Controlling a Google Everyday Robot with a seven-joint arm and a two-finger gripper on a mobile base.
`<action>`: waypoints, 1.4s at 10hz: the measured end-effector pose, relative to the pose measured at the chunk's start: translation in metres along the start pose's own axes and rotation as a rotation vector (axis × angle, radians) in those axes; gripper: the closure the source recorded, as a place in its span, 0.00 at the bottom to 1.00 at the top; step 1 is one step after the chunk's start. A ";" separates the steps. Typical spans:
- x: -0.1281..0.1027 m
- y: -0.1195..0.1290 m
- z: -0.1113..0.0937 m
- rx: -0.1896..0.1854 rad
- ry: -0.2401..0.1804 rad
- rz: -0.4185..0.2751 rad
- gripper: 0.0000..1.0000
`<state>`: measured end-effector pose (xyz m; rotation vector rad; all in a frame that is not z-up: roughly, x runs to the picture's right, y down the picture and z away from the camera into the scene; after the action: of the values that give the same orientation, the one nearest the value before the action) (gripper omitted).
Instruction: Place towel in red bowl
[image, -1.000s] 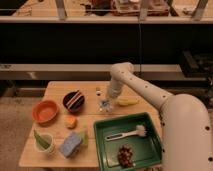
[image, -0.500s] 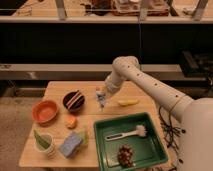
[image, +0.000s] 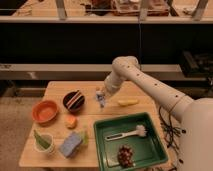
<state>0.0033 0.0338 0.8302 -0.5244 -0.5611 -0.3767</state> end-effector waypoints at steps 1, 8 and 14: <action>0.001 0.000 0.000 0.000 0.000 0.001 0.94; -0.006 -0.004 0.002 0.010 0.029 -0.001 0.94; -0.104 -0.081 0.028 0.200 0.033 -0.019 0.94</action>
<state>-0.1276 0.0043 0.8184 -0.3207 -0.5654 -0.3424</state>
